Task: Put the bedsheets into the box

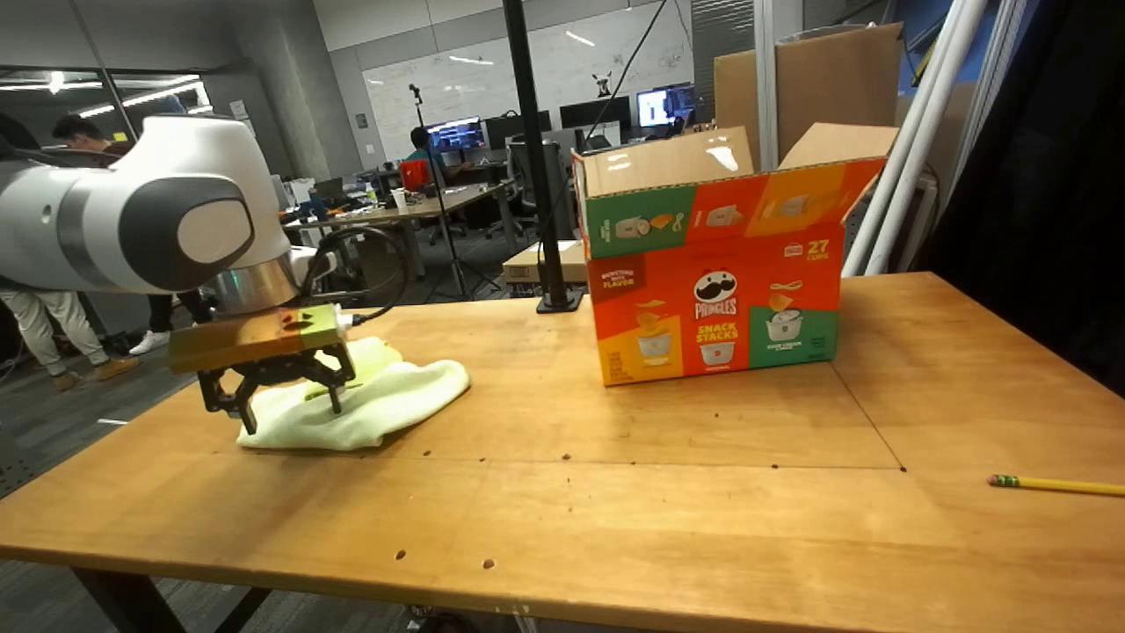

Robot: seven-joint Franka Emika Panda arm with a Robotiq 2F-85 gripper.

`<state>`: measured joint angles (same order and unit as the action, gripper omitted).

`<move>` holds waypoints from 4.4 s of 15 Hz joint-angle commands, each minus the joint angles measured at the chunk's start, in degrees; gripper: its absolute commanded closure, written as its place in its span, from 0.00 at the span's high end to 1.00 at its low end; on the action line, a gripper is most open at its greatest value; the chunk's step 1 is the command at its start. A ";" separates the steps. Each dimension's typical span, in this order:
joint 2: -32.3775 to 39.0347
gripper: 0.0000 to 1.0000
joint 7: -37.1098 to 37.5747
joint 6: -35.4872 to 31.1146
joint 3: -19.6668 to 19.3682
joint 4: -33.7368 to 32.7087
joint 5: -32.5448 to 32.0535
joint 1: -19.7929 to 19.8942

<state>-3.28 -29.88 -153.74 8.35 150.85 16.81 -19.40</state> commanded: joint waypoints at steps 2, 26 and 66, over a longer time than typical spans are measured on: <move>3.38 1.00 -5.94 -3.00 1.38 0.23 5.06 1.72; -16.31 0.00 2.96 -0.30 0.10 -1.13 -11.64 6.56; -23.67 0.55 20.08 -11.46 -10.65 -6.61 -32.78 33.11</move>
<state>-28.89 -12.57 -163.48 -3.49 144.06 -14.60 13.59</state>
